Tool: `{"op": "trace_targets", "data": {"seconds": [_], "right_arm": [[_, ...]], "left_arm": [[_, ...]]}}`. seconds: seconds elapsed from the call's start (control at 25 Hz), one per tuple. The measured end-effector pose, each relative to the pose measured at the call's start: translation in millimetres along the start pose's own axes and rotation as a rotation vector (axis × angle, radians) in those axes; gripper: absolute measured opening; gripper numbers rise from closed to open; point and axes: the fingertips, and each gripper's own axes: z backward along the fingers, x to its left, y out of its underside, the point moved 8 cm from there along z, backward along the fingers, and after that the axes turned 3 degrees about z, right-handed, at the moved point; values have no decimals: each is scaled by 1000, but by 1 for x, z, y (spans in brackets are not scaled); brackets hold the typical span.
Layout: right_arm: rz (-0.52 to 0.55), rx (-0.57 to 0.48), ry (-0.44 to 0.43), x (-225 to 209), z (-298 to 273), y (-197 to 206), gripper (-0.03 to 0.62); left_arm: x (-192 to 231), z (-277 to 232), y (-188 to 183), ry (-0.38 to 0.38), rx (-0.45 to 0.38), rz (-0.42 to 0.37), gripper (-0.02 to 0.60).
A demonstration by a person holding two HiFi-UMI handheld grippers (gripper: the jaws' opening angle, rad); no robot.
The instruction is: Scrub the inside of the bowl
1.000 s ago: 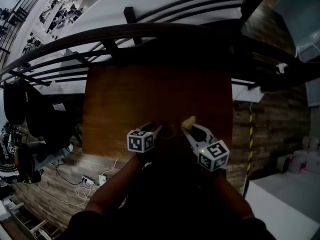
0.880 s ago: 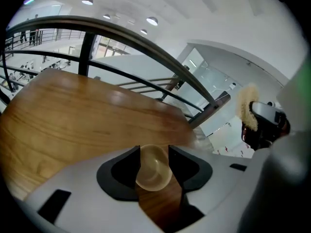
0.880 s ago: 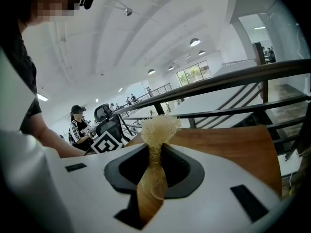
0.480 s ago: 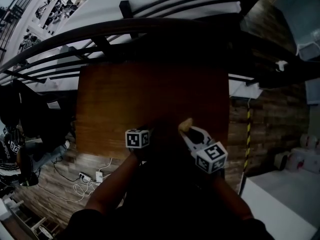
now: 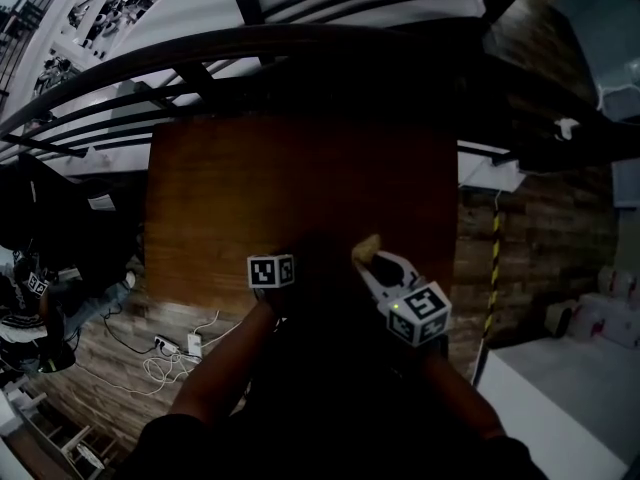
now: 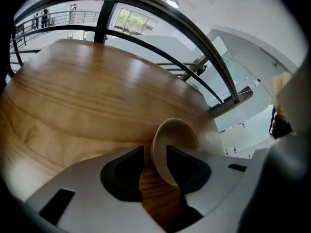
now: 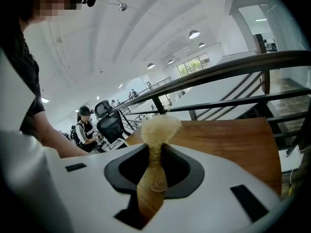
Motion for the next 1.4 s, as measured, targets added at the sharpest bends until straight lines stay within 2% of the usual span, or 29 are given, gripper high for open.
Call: {"op": "trace_targets", "data": {"seconds": [0.24, 0.4, 0.76, 1.16, 1.4], "right_arm": [[-11, 15, -4, -1, -1, 3, 83], [-1, 22, -4, 0, -2, 2, 83], [14, 40, -32, 16, -20, 4, 83], [98, 109, -33, 48, -59, 11, 81], [179, 158, 21, 77, -85, 11, 81]], "left_arm": [[2, -3, 5, -24, 4, 15, 47], [2, -4, 4, -30, 3, 9, 14], [-6, 22, -10, -30, -38, -1, 9], [-29, 86, -34, -29, -147, -82, 9], [-40, 127, -31, -29, -195, -149, 9]]}}
